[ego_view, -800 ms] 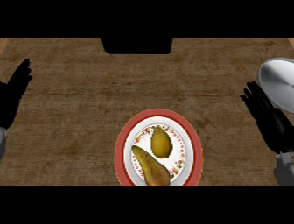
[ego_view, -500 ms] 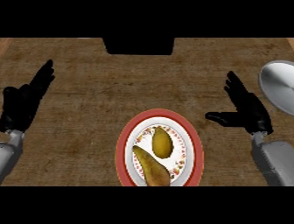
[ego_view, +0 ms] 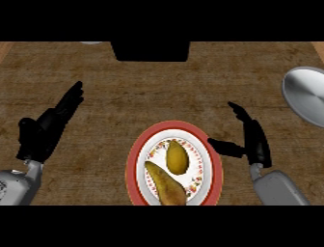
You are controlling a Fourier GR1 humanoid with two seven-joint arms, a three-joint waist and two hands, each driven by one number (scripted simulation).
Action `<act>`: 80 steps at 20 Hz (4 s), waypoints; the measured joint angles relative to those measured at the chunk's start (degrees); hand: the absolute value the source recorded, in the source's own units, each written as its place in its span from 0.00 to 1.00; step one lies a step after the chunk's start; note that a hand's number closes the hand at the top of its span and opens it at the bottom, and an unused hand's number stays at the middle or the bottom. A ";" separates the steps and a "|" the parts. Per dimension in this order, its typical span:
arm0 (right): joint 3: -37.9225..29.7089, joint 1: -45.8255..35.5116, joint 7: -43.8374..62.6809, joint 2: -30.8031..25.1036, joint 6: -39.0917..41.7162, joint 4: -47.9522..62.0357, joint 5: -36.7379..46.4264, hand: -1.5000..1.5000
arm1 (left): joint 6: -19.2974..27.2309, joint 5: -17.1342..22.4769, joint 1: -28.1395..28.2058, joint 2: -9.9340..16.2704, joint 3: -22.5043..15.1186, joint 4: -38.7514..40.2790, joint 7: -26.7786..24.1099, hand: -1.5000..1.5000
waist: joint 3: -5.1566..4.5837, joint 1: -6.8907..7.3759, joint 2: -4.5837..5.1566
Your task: Pick the lemon from the plate and place it in the pan
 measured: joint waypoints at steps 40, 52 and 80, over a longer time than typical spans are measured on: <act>15.44 -30.69 49.37 12.14 45.86 12.06 -7.87 0.00 | -3.11 -2.82 1.86 -3.41 2.71 -0.17 -0.62 0.50 | 0.13 -0.73 -0.09; 16.04 -28.10 47.53 13.23 45.11 14.01 -4.10 1.00 | -3.34 -5.06 1.76 -5.28 3.15 -0.91 1.02 0.50 | 0.13 -0.72 -0.30; 18.04 -18.01 36.40 -4.51 32.27 -13.24 18.82 1.00 | -5.41 -7.00 5.25 -6.44 7.12 -3.12 1.94 0.50 | 0.22 -3.41 -1.02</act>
